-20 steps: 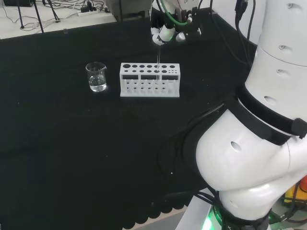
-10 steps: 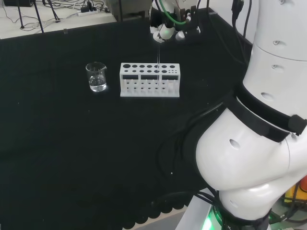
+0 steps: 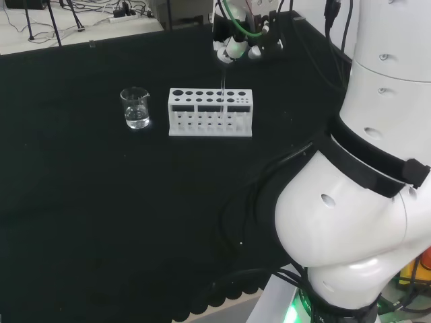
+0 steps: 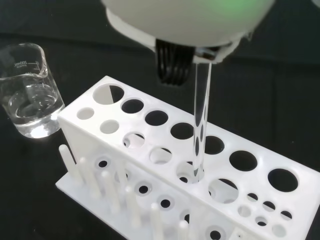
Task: Put the glass rod back on the white test tube rack.
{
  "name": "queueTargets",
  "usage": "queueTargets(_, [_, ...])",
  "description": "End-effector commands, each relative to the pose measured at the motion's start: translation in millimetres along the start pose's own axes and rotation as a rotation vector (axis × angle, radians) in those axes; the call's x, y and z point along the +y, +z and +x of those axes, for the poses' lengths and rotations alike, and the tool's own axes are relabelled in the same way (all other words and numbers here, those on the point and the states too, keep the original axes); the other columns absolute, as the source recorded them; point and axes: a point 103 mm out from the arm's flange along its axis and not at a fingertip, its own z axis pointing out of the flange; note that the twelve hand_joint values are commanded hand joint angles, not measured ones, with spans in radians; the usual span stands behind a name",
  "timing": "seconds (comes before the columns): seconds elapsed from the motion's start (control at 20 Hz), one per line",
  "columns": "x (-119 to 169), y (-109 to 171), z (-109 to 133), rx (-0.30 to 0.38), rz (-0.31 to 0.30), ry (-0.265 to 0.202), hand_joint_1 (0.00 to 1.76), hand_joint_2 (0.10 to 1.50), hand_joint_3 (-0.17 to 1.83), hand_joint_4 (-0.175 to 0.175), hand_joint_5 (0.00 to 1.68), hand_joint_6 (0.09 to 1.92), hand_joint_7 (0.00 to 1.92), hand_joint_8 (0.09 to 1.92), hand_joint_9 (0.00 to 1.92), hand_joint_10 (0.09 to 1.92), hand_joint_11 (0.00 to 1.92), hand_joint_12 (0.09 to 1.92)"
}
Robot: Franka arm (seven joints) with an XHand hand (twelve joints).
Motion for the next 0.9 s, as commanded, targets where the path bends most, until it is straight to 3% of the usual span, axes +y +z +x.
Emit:
queueTargets(0.05, [1,1,-1,0.023,0.034,0.003,1.33,0.57,0.80,-0.175,1.23,0.57,1.41,0.73,1.91,0.38,1.76,0.73])
queueTargets(0.15, [0,-3,-2,0.015,0.054,0.011,1.36,0.62,0.68,-0.175,1.10,0.71,1.42,0.54,1.91,0.38,1.78,0.73])
queueTargets(0.2, [-1,-3,-2,0.008,0.058,0.015,1.39,0.54,0.73,-0.175,1.00,0.77,1.37,0.50,1.91,0.38,1.80,0.75])
queueTargets(0.45, [-8,-12,-3,-0.001,0.041,0.022,1.45,0.32,0.95,-0.175,0.59,0.95,1.06,0.65,1.90,0.51,1.90,0.90])
queueTargets(0.9, [-22,-39,-12,-0.019,0.008,0.059,1.47,0.28,0.96,-0.175,0.49,0.91,0.99,0.69,1.91,0.57,1.92,1.00])
